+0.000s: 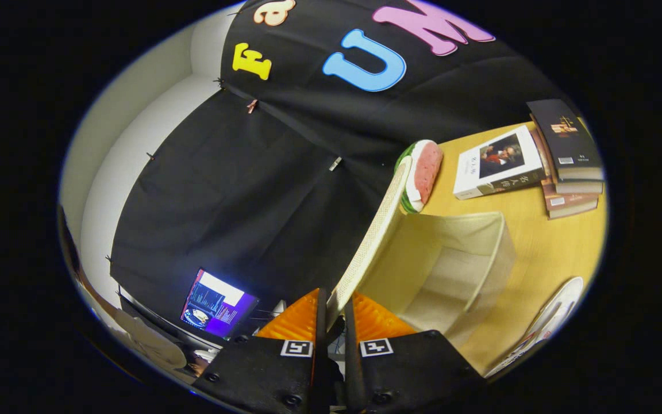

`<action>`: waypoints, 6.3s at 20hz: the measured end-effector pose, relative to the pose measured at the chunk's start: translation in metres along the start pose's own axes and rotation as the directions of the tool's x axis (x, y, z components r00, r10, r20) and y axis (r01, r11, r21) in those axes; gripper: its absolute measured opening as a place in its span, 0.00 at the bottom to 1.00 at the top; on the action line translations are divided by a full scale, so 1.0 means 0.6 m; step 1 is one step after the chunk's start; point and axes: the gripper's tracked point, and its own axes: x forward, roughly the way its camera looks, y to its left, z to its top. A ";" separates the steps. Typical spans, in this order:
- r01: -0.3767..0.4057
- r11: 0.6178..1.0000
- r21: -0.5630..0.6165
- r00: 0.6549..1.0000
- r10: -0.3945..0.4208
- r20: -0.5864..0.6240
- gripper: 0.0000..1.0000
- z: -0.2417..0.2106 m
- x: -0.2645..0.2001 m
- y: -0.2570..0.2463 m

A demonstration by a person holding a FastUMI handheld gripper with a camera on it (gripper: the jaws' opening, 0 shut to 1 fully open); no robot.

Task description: Open the storage box then place both shoes into the box .Put the left shoe in first, then the right shoe, with the right side of both shoes facing outward in a uniform manner.

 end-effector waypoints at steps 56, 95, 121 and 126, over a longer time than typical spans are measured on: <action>0.900 0.436 0.020 0.435 -0.900 0.017 0.57 -0.197 -0.289 -0.595; 0.759 0.582 0.294 0.619 -0.784 -0.046 0.08 -0.032 -0.001 -0.223; 0.640 0.707 0.301 0.735 -0.678 0.029 0.98 -0.002 0.089 -0.209; 0.624 0.742 0.247 0.748 -0.658 0.087 0.98 0.008 0.017 -0.171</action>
